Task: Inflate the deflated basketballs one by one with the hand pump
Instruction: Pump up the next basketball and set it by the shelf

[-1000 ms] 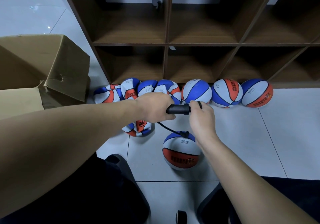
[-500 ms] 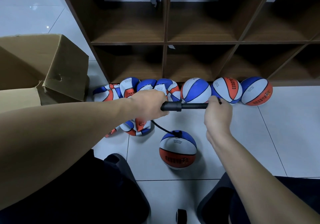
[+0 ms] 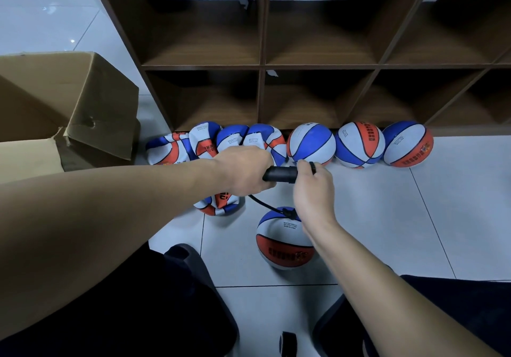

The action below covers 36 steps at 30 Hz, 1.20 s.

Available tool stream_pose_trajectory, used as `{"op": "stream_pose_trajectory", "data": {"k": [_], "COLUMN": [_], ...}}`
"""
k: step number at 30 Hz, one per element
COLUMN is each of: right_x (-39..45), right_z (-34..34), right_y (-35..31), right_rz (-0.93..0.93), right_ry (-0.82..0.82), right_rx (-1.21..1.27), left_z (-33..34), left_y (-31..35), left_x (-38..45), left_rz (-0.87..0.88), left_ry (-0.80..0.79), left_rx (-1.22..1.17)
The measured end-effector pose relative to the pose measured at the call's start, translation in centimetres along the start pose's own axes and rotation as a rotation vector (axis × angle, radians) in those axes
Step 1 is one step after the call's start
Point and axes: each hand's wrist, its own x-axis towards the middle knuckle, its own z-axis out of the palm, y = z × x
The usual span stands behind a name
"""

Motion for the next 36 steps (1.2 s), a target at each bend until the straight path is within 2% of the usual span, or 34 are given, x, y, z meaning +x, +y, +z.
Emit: {"op": "stream_pose_trajectory", "data": {"k": [6, 14, 19, 23, 36], "right_x": [1.0, 5.9, 5.8, 4.5, 1.0], "right_z": [-0.5, -5.3, -5.0, -4.0, 0.2], "right_y": [0.5, 0.0, -0.3, -0.8, 0.7], "right_rz": [0.175, 0.31, 0.26, 0.129, 0.128], "right_ry": [-0.101, 0.085, 0.126, 0.136, -0.095], "right_rx": [0.126, 0.262, 0.257, 0.207, 0.067], "left_z": [-0.3, -0.8, -0.7, -0.6, -0.2], "left_y": [-0.7, -3.2, -3.0, -2.4, -0.2], "left_x": [0.1, 0.2, 0.3, 0.0, -0.1], "left_rz": [0.021, -0.064, -0.074, -0.094, -0.044], "left_ry": [-0.023, -0.047, -0.028, -0.026, -0.009], "left_rx": [0.024, -0.014, 0.015, 0.0, 0.052]}}
